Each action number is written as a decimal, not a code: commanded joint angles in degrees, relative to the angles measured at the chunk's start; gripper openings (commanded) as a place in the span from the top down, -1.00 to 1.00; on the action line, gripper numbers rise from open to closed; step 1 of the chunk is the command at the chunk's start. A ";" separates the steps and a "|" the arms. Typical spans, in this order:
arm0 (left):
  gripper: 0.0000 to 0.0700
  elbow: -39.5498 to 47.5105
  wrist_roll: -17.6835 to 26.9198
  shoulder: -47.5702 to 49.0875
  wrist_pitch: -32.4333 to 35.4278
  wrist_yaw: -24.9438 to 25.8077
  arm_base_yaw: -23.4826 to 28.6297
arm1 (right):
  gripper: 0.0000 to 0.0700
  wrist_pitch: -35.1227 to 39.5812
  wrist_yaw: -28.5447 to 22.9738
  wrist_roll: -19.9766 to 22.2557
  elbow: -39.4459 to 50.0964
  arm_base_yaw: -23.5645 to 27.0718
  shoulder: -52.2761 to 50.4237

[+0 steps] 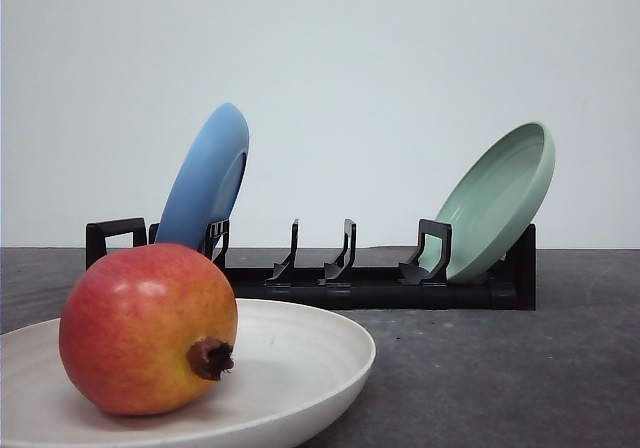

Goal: Place pomegranate in white plate

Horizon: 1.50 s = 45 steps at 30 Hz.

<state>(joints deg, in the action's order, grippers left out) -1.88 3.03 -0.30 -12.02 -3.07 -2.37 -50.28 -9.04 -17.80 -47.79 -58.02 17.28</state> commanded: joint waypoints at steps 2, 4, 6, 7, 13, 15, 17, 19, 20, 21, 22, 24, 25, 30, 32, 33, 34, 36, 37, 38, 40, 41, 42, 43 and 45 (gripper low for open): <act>1.00 1.21 -0.47 0.13 1.47 -0.05 0.15 | 0.93 0.77 -0.02 0.44 -0.42 -0.61 0.17; 1.00 1.21 -1.29 0.13 1.41 -0.57 0.15 | 0.93 0.78 -0.04 0.44 -0.42 -0.61 0.17; 1.00 1.21 -2.41 0.13 1.32 -1.28 0.15 | 0.93 0.79 -0.02 0.44 -0.42 -0.61 0.17; 1.00 1.21 -3.26 0.13 1.30 -1.40 0.15 | 0.93 0.79 -0.02 0.44 -0.42 -0.61 0.17; 1.00 1.21 -5.20 0.13 1.38 -1.38 0.11 | 0.93 0.79 -0.03 0.44 -0.42 -0.61 0.17; 1.00 1.21 -5.20 0.13 1.38 -1.38 0.11 | 0.93 0.79 -0.02 0.44 -0.42 -0.61 0.17; 1.00 1.21 -5.20 0.13 1.38 -1.38 0.11 | 0.93 0.79 -0.02 0.44 -0.42 -0.61 0.17; 1.00 1.21 -5.20 0.13 1.38 -1.38 0.11 | 0.93 0.79 -0.04 0.44 -0.42 -0.61 0.17; 1.00 1.21 -5.20 0.13 1.38 -1.38 0.11 | 0.93 0.79 -0.03 0.44 -0.42 -0.61 0.17; 1.00 1.21 -5.20 0.13 1.38 -1.38 0.11 | 0.93 0.79 -0.02 0.44 -0.42 -0.61 0.17; 1.00 1.21 -5.20 0.13 1.38 -1.38 0.11 | 0.93 0.79 -0.02 0.44 -0.42 -0.61 0.17; 1.00 1.21 -5.20 0.13 1.38 -1.38 0.11 | 0.93 0.79 -0.02 0.44 -0.42 -0.61 0.17; 1.00 1.21 -5.20 0.13 1.38 -1.38 0.11 | 0.93 0.79 -0.02 0.44 -0.42 -0.61 0.17; 1.00 1.19 -5.20 0.13 1.38 -1.38 0.11 | 0.93 0.79 -0.02 0.44 -0.42 -0.61 0.17; 1.00 1.21 -5.20 0.13 1.38 -1.38 0.11 | 0.93 0.79 -0.02 0.44 -0.42 -0.61 0.17; 1.00 1.19 -5.20 0.13 1.38 -1.38 0.11 | 0.93 0.79 -0.02 0.44 -0.42 -0.61 0.17; 1.00 1.20 -5.20 0.13 1.38 -1.38 0.11 | 0.93 0.88 -0.04 0.44 -0.42 -0.61 0.17; 1.00 1.19 -5.20 0.13 1.38 -1.38 0.11 | 0.93 1.02 -0.26 0.44 -0.34 -0.12 -0.02; 1.00 1.19 -5.20 0.13 1.37 -1.38 0.11 | 0.93 1.03 0.04 0.44 -0.22 1.06 -0.20; 1.00 1.19 -5.20 0.13 1.38 -1.38 0.11 | 0.93 1.09 0.51 0.44 -0.05 2.35 -0.26; 1.00 1.19 -5.20 0.13 1.38 -1.38 0.11 | 0.93 1.90 1.58 1.01 1.02 6.56 -0.24; 1.00 1.19 -5.20 0.13 1.38 -1.38 0.11 | 0.93 3.13 1.50 2.89 2.07 9.07 -0.26; 1.00 1.19 -5.20 0.13 1.38 -1.38 0.11 | 0.93 4.94 1.31 5.52 3.59 11.95 -0.43; 1.00 1.19 -5.20 0.13 1.38 -1.38 0.11 | 0.93 6.96 1.02 8.24 5.36 14.80 -0.94; 1.00 1.19 -5.20 0.13 1.38 -1.38 0.11 | 0.93 12.62 0.13 13.99 9.93 20.21 -2.30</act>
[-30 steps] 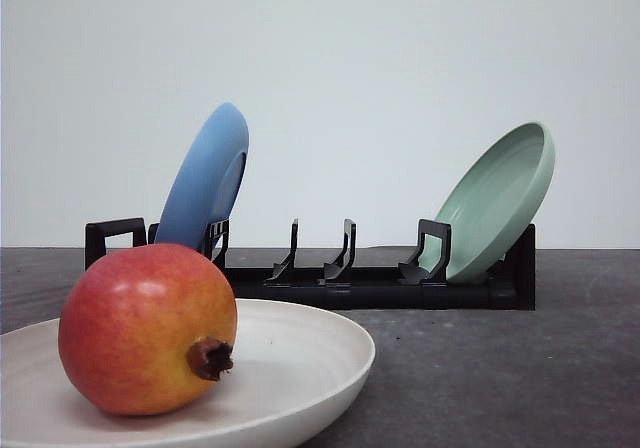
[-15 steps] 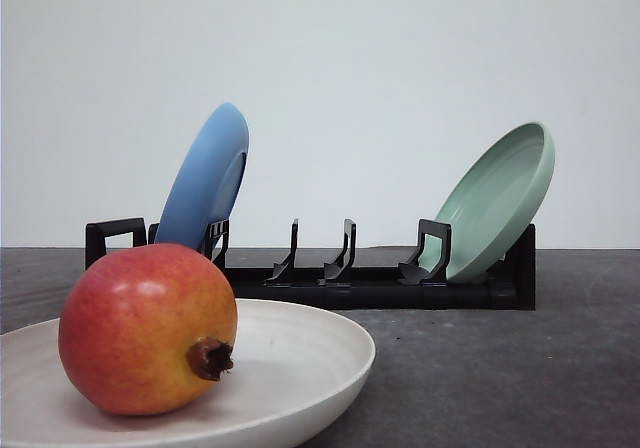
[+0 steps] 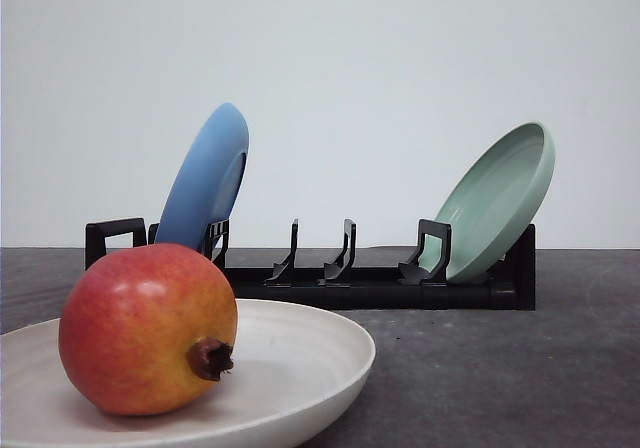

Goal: Place pomegranate in white plate

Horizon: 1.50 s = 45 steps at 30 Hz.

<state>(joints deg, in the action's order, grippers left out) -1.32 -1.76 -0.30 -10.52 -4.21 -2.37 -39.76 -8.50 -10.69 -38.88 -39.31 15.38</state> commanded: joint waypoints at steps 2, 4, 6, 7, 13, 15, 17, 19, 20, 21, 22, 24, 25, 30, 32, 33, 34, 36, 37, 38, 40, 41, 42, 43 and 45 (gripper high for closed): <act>1.00 0.63 -0.42 0.13 -0.13 -0.25 0.11 | 0.93 9.86 -0.50 12.54 7.01 7.38 -2.25; 1.00 0.63 -0.42 0.13 -0.11 -0.24 0.11 | 0.93 17.47 -0.53 15.50 13.06 12.80 -3.93; 1.00 0.63 -0.42 0.13 -0.11 -0.24 0.11 | 0.93 23.79 -0.57 16.66 18.58 17.73 -5.28; 1.00 0.63 -0.42 0.13 -0.12 -0.24 0.11 | 0.93 26.29 -0.59 17.01 21.02 19.94 -5.83; 1.00 0.63 -0.42 0.13 -0.13 -0.26 0.11 | 0.93 33.64 -0.55 17.12 31.17 29.90 -8.61; 1.00 0.63 -0.42 0.13 -0.13 -0.24 0.11 | 0.93 33.78 -0.55 17.09 32.98 32.03 -9.54; 1.00 0.63 -0.42 0.13 -0.11 -0.24 0.11 | 0.93 33.67 -0.55 16.97 34.50 33.72 -10.47; 1.00 0.63 -0.42 0.13 -0.13 -0.25 0.11 | 0.93 33.59 -0.55 16.79 35.73 34.89 -11.41; 1.00 0.63 -0.42 0.13 -0.13 -0.24 0.11 | 0.93 33.56 -0.55 16.63 36.22 35.28 -11.78; 1.00 0.63 -0.42 0.13 -0.13 -0.26 0.11 | 0.93 33.56 -0.52 16.40 36.66 35.61 -12.10; 1.00 0.63 -0.42 0.13 -0.12 -0.25 0.11 | 0.93 33.52 -0.48 15.98 37.13 35.95 -12.42; 1.00 0.63 -0.42 0.13 -0.13 -0.24 0.11 | 0.93 33.18 0.09 15.26 37.86 36.33 -13.01; 1.00 0.63 -0.42 0.13 -0.13 -0.26 0.11 | 0.93 32.69 0.71 15.18 38.11 36.46 -13.32; 1.00 0.63 -0.42 0.13 -0.13 -0.24 0.11 | 0.93 29.87 2.56 15.24 38.19 36.51 -15.19; 1.00 0.63 -0.42 0.13 -0.13 -0.24 0.11 | 0.93 29.87 2.67 15.21 38.19 36.51 -15.17; 1.00 0.63 -0.42 0.13 -0.13 -0.24 0.11 | 0.93 29.87 2.73 15.19 38.19 36.51 -15.17; 1.00 0.63 -0.42 0.13 -0.13 -0.24 0.11 | 0.93 29.87 2.76 15.19 38.19 36.51 -15.17; 1.00 0.63 -0.42 0.13 -0.13 -0.26 0.11 | 0.93 29.87 2.77 15.20 38.19 36.51 -15.17; 1.00 0.63 -0.42 0.13 -0.13 -0.26 0.11 | 0.93 29.87 2.77 15.19 38.19 36.51 -15.17; 1.00 0.63 -0.42 0.13 -0.13 -0.25 0.11 | 0.93 29.87 2.78 15.18 38.19 36.51 -15.17; 1.00 0.63 -0.42 0.13 -0.13 -0.24 0.11 | 0.93 29.94 2.92 15.18 38.19 36.51 -15.17; 1.00 0.63 -0.42 0.13 -0.13 -0.24 0.11 | 0.93 30.05 2.90 15.20 38.19 36.51 -15.17; 1.00 0.63 -0.42 0.13 -0.13 -0.24 0.11 | 0.93 30.30 2.88 15.20 38.19 36.51 -15.17; 1.00 0.63 -0.42 0.13 -0.13 -0.24 0.11 | 0.93 30.56 2.86 15.20 38.19 36.51 -15.17; 1.00 0.63 -0.42 0.13 -0.13 -0.24 0.11 | 0.93 30.75 2.65 15.20 38.17 36.51 -15.17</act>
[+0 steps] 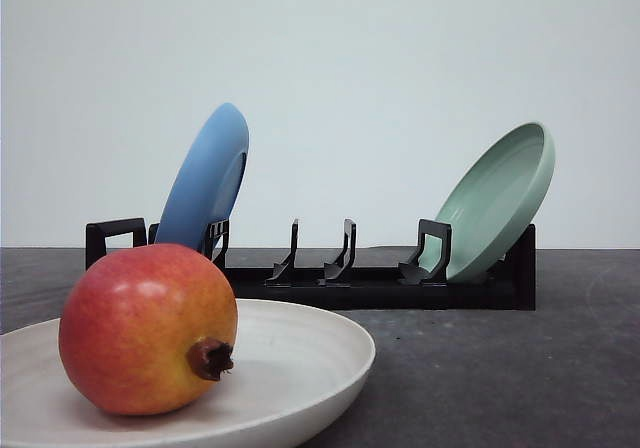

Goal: Place pomegranate in white plate

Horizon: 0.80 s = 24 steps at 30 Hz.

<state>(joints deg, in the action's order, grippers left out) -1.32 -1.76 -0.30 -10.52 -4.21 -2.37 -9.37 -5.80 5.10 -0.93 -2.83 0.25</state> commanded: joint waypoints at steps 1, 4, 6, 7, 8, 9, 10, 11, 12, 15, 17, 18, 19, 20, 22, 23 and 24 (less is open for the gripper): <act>1.00 0.63 -0.42 0.13 -0.13 -0.24 0.11 | 0.93 0.33 -0.08 -0.59 0.22 0.02 -0.04; 1.00 0.63 -0.42 0.13 -0.13 -0.24 0.11 | 0.93 0.33 -0.07 -0.59 0.22 0.02 -0.04; 1.00 0.63 -0.42 0.13 -0.13 -0.24 0.11 | 0.93 0.35 -0.07 -0.59 0.22 0.02 -0.04; 1.00 0.63 -0.42 0.13 -0.13 -0.24 0.11 | 0.93 0.35 -0.07 -0.59 0.22 0.02 -0.04; 1.00 0.63 -0.42 0.13 -0.13 -0.26 0.11 | 0.93 0.35 -0.07 -0.59 0.22 0.02 -0.04; 1.00 0.63 -0.42 0.13 -0.13 -0.25 0.11 | 0.93 0.35 -0.07 -0.59 0.22 0.02 -0.04; 1.00 0.63 -0.42 0.13 -0.13 -0.24 0.11 | 0.93 0.35 -0.07 -0.59 0.22 0.02 -0.04; 1.00 0.63 -0.42 0.13 -0.13 -0.26 0.11 | 0.93 0.35 -0.07 -0.59 0.22 0.02 -0.04; 1.00 0.63 -0.42 0.13 -0.13 -0.24 0.11 | 0.93 0.35 -0.07 -0.59 0.22 0.02 -0.04; 1.00 0.63 -0.42 0.13 -0.13 -0.24 0.11 | 0.93 0.35 -0.07 -0.59 0.22 0.02 -0.04; 1.00 0.63 -0.42 0.13 -0.13 -0.24 0.11 | 0.93 0.35 -0.07 -0.59 0.22 0.02 -0.04; 1.00 0.63 -0.42 0.13 -0.13 -0.24 0.11 | 0.93 0.35 -0.07 -0.59 0.22 0.02 -0.04; 1.00 0.63 -0.42 0.13 -0.13 -0.24 0.11 | 0.93 0.35 -0.07 -0.59 0.22 0.02 -0.04; 1.00 0.63 -0.42 0.13 -0.13 -0.24 0.11 | 0.93 0.35 -0.07 -0.59 0.22 0.02 -0.04; 1.00 0.63 -0.42 0.13 -0.13 -0.24 0.11 | 0.93 0.35 -0.07 -0.59 0.22 0.02 -0.04; 1.00 0.63 -0.42 0.13 -0.13 -0.24 0.11 | 0.93 0.35 -0.07 -0.59 0.22 0.02 -0.04; 1.00 0.63 -0.42 0.13 -0.13 -0.24 0.11 | 0.93 0.35 -0.07 -0.59 0.22 0.02 -0.04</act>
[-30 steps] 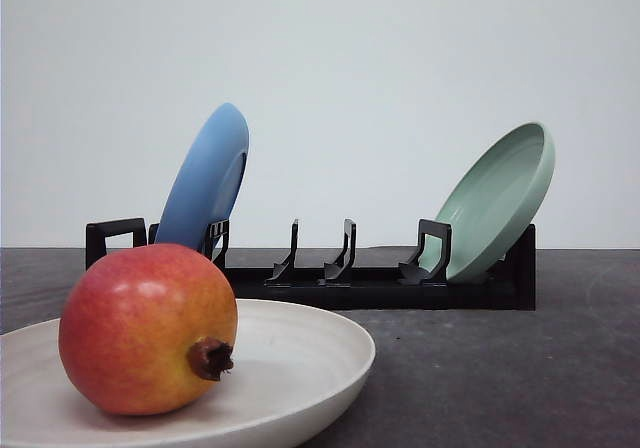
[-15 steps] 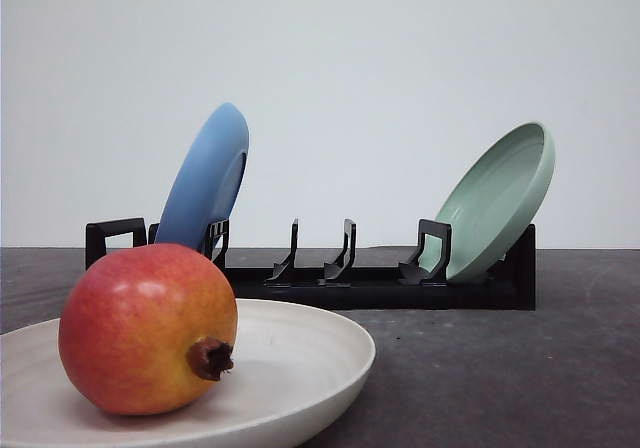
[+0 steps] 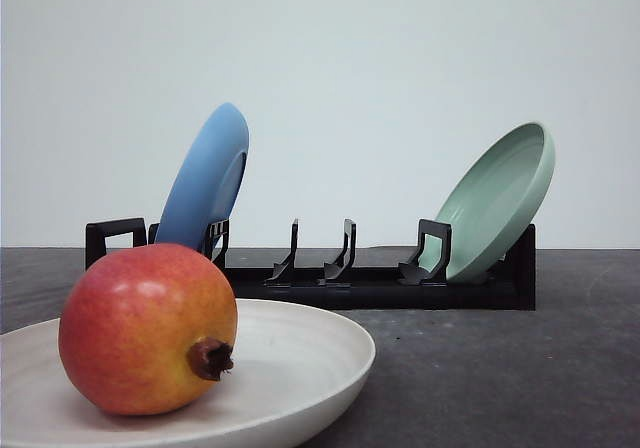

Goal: Place pomegranate in white plate

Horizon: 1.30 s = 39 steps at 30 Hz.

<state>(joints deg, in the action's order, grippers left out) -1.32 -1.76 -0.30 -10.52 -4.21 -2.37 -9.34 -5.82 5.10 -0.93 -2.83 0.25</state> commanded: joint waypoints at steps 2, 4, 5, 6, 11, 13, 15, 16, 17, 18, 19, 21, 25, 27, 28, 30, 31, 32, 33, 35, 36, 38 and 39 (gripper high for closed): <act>1.00 0.63 -0.42 0.13 -0.13 -0.24 0.11 | 0.93 0.33 -0.04 -0.59 0.22 0.02 -0.04; 1.00 0.63 -0.42 0.13 -0.13 -0.24 0.11 | 0.93 0.33 -0.04 -0.59 0.22 0.02 -0.04; 1.00 0.63 -0.42 0.13 -0.13 -0.24 0.11 | 0.93 0.33 -0.04 -0.59 0.22 0.02 -0.04; 1.00 0.63 -0.42 0.13 -0.13 -0.24 0.11 | 0.93 0.33 -0.04 -0.59 0.22 0.02 -0.04; 1.00 0.63 -0.42 0.13 -0.13 -0.24 0.11 | 0.93 0.33 -0.04 -0.59 0.22 0.02 -0.04; 1.00 0.63 -0.42 0.13 -0.13 -0.24 0.11 | 0.93 0.33 -0.04 -0.59 0.22 0.02 -0.04; 1.00 0.63 -0.42 0.13 -0.13 -0.24 0.11 | 0.93 0.33 -0.05 -0.59 0.22 0.02 -0.04; 1.00 0.63 -0.42 0.13 -0.13 -0.24 0.11 | 0.93 0.33 -0.04 -0.59 0.22 0.02 -0.04; 1.00 0.63 -0.42 0.13 -0.13 -0.24 0.11 | 0.93 0.33 -0.04 -0.59 0.22 0.02 -0.04; 1.00 0.63 -0.42 0.13 -0.13 -0.24 0.11 | 0.93 0.33 -0.04 -0.59 0.22 0.02 -0.04; 1.00 0.63 -0.42 0.13 -0.13 -0.24 0.11 | 0.93 0.33 -0.04 -0.59 0.22 0.02 -0.04; 1.00 0.63 -0.42 0.13 -0.13 -0.26 0.11 | 0.93 0.33 -0.04 -0.59 0.22 0.02 -0.04; 1.00 0.63 -0.42 0.13 -0.13 -0.24 0.11 | 0.93 0.32 -0.04 -0.59 0.22 0.02 -0.04; 1.00 0.63 -0.42 0.13 -0.13 -0.24 0.11 | 0.93 0.33 -0.04 -0.59 0.22 0.02 -0.04; 1.00 0.63 -0.42 0.13 -0.13 -0.24 0.11 | 0.93 0.33 -0.04 -0.59 0.22 0.02 -0.04; 1.00 0.63 -0.42 0.13 -0.13 -0.24 0.11 | 0.93 0.33 -0.04 -0.59 0.22 0.02 -0.04; 1.00 0.63 -0.42 0.13 -0.13 -0.24 0.11 | 0.93 0.33 -0.04 -0.59 0.22 0.02 -0.04; 1.00 0.63 -0.42 0.13 -0.13 -0.24 0.11 | 0.93 0.33 -0.04 -0.59 0.22 0.02 -0.04; 1.00 0.63 -0.42 0.13 -0.13 -0.24 0.11 | 0.93 0.33 -0.04 -0.59 0.22 0.02 -0.04; 1.00 0.63 -0.42 0.13 -0.13 -0.24 0.11 | 0.93 0.33 -0.04 -0.59 0.22 0.02 -0.04; 1.00 0.63 -0.42 0.13 -0.13 -0.24 0.11 | 0.93 0.33 -0.04 -0.59 0.22 0.02 -0.04; 1.00 0.63 -0.42 0.13 -0.13 -0.24 0.11 | 0.93 0.33 -0.04 -0.59 0.22 0.02 -0.04; 1.00 0.63 -0.42 0.13 -0.13 -0.24 0.11 | 0.93 0.33 -0.04 -0.59 0.22 0.02 -0.04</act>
<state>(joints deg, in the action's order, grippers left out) -1.32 -1.76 -0.30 -10.52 -4.21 -2.37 -9.34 -5.82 5.10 -0.93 -2.83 0.25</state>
